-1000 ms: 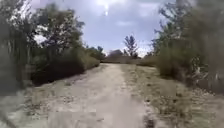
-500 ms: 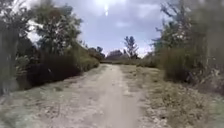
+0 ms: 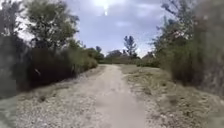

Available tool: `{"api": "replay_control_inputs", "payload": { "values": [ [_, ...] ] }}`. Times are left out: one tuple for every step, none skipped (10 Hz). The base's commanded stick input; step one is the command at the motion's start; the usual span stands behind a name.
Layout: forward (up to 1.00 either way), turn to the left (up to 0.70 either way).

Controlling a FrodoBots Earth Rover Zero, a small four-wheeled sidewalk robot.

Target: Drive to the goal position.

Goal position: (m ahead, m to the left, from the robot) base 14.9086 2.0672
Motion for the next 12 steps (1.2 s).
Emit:
{"api": "replay_control_inputs", "payload": {
  "values": [
    [0.85,0.00],
    [0.85,0.00],
    [0.85,0.00],
    [0.85,0.00],
    [0.85,0.00],
    [0.85,0.00],
    [0.85,0.00],
    [0.85,0.00],
    [0.85,0.00],
    [0.85,0.00],
    [0.85,0.00],
    [0.85,0.00]
  ]
}}
